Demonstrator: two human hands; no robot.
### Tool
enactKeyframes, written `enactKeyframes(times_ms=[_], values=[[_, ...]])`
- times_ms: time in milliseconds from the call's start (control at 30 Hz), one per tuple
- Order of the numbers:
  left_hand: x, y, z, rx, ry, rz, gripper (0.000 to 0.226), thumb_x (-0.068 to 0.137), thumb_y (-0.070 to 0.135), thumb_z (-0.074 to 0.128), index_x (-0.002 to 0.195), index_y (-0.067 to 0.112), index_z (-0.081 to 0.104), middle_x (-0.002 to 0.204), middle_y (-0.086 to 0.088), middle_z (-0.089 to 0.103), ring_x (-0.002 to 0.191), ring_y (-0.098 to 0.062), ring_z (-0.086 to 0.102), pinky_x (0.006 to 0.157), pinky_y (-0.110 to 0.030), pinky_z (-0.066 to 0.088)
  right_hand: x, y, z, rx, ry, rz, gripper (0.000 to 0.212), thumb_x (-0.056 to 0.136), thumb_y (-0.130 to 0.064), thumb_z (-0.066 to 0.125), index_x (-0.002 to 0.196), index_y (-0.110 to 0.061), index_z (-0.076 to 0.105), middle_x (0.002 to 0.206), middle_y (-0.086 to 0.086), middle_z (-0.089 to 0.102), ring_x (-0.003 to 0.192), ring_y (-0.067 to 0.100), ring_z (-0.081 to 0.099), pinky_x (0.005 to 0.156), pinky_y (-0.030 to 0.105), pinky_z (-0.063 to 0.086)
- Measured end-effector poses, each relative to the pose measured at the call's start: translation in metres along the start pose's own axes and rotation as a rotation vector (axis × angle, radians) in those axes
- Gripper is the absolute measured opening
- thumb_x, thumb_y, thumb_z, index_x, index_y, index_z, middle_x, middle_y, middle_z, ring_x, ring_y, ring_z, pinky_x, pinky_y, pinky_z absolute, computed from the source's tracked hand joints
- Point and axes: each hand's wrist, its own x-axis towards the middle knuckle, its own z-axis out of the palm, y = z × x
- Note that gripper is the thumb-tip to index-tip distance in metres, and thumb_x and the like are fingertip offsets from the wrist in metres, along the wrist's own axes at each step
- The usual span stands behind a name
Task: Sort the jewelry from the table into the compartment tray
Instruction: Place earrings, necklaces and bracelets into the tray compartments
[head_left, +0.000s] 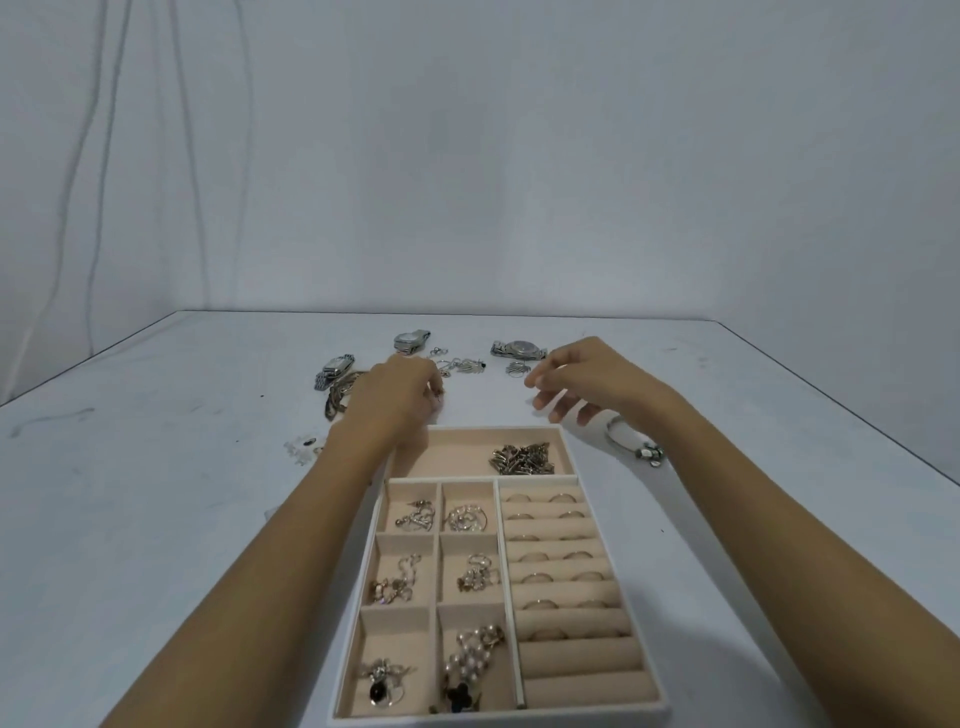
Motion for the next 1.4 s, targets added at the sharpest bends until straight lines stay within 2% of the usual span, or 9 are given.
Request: enactKeyframes(times_ms=[133,300,467,600,767,900,1067,1267,1400], values=[[-0.001,-0.001,0.001,0.114,0.012,-0.032,0.031,0.089,0.013,0.047,0.116,0.015,0.061,0.113,-0.010,0.064,0.104,-0.032,0.059,0.074,-0.034,0.044,0.006,0.001,0.011,0.030,0.011,0.040,0.015,0.087,-0.009,0.057,0.096,-0.003,0.068,0.078,0.010,0.070,0.056,0.016,0.056,0.049,0.021,0.038],[0.000,-0.002,-0.003,-0.026,0.012,0.021,0.017,0.090,0.007,0.045,0.089,0.016,0.059,0.104,-0.017,0.066,0.097,-0.033,0.059,0.076,-0.037,0.045,0.014,0.007,0.026,0.231,0.090,0.111,0.010,0.083,0.001,0.059,0.090,0.006,0.064,0.067,0.015,0.061,0.050,0.017,0.047,0.040,0.018,0.032],[-0.002,0.001,-0.018,-0.300,0.178,0.011,0.028,0.098,0.008,0.040,0.110,0.006,0.066,0.105,-0.016,0.066,0.100,-0.032,0.060,0.079,-0.031,0.043,0.017,0.018,0.029,0.327,0.120,0.115,0.013,0.083,0.001,0.061,0.092,0.009,0.067,0.066,0.014,0.060,0.047,0.012,0.048,0.038,0.016,0.031],[-0.004,0.002,-0.030,-0.611,0.292,-0.028,0.026,0.099,0.008,0.037,0.100,0.015,0.062,0.102,-0.015,0.065,0.092,-0.029,0.064,0.085,-0.045,0.052,0.016,0.020,0.025,0.331,0.104,0.126,0.014,0.085,-0.002,0.060,0.094,0.006,0.068,0.069,0.014,0.061,0.049,0.012,0.045,0.037,0.016,0.026],[-0.010,0.015,-0.049,-0.900,0.428,-0.045,0.024,0.100,0.007,0.030,0.102,0.015,0.053,0.103,-0.011,0.057,0.086,-0.015,0.062,0.089,-0.044,0.053,0.016,0.020,0.027,0.323,0.103,0.122,0.017,0.085,-0.002,0.060,0.096,0.008,0.067,0.070,0.014,0.060,0.048,0.012,0.045,0.037,0.016,0.026],[-0.013,0.027,-0.056,-1.063,0.393,-0.032,0.023,0.102,0.007,0.028,0.107,0.011,0.051,0.088,0.005,0.048,0.079,-0.014,0.060,0.078,-0.038,0.057,0.014,0.009,0.030,0.219,0.146,0.006,0.008,0.087,-0.004,0.059,0.086,-0.001,0.066,0.074,0.009,0.060,0.044,0.005,0.050,0.037,0.014,0.034],[-0.017,0.036,-0.058,-1.107,0.380,0.016,0.021,0.102,0.006,0.031,0.106,0.009,0.052,0.094,0.005,0.048,0.074,-0.011,0.056,0.071,-0.028,0.060,0.017,-0.017,0.050,-0.040,0.034,-0.267,0.020,0.083,-0.022,0.073,0.102,-0.016,0.072,0.083,0.002,0.064,0.074,0.012,0.058,0.069,0.024,0.044],[-0.018,0.037,-0.063,-1.213,0.358,-0.027,0.022,0.102,0.008,0.033,0.104,0.014,0.054,0.083,0.002,0.052,0.063,-0.004,0.062,0.084,-0.044,0.055,0.018,-0.026,0.080,-0.112,-0.072,-0.320,0.013,0.084,-0.020,0.070,0.096,-0.015,0.073,0.087,0.010,0.070,0.082,0.022,0.063,0.079,0.031,0.047],[-0.016,0.032,-0.060,-1.238,0.384,-0.096,0.021,0.102,0.008,0.035,0.106,0.011,0.056,0.082,-0.001,0.052,0.071,-0.015,0.060,0.077,-0.030,0.059,0.018,-0.029,0.077,-0.068,0.051,-0.294,0.010,0.086,-0.016,0.069,0.090,-0.007,0.070,0.079,0.009,0.067,0.056,0.014,0.056,0.059,0.024,0.045]])
